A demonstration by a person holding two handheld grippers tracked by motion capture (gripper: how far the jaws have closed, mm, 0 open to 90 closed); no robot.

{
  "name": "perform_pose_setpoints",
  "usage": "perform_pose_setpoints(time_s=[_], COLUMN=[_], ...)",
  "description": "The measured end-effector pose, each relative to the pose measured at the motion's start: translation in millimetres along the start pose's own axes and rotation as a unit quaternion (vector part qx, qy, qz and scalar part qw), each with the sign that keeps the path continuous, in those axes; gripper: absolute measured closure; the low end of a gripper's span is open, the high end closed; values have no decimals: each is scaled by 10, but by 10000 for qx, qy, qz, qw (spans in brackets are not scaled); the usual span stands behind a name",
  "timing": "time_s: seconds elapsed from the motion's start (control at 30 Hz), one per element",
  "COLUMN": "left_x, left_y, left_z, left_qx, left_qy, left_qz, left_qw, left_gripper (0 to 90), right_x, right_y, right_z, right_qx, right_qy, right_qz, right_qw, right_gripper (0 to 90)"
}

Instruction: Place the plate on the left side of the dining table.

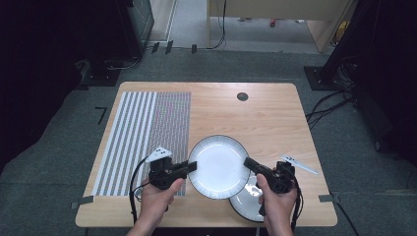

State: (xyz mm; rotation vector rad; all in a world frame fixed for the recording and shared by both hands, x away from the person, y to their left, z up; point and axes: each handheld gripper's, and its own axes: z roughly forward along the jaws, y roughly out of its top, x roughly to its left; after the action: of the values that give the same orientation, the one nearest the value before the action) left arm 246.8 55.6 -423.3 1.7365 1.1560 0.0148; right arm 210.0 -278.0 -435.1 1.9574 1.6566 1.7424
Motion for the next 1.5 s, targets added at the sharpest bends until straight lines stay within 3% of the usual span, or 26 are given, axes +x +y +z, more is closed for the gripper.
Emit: perform_pose_setpoints(time_s=[0.63,1.03,1.5], left_x=[482,673,966], left_y=[233,287,330], left_z=[-497,-646,-852], left_qx=[-418,-428,-647], left_qy=[305,415,547], left_qz=[-371,-489,-795], left_qw=[9980,9970,9932], left_gripper=[787,790,804], right_x=[575,752,982], right_y=[134,144,133], right_z=[639,899,1224], right_qx=[209,346,451], right_qy=[210,259,295], right_qz=[-181,-187,-284], right_qw=[9994,9989,9981], right_gripper=[851,851,852])
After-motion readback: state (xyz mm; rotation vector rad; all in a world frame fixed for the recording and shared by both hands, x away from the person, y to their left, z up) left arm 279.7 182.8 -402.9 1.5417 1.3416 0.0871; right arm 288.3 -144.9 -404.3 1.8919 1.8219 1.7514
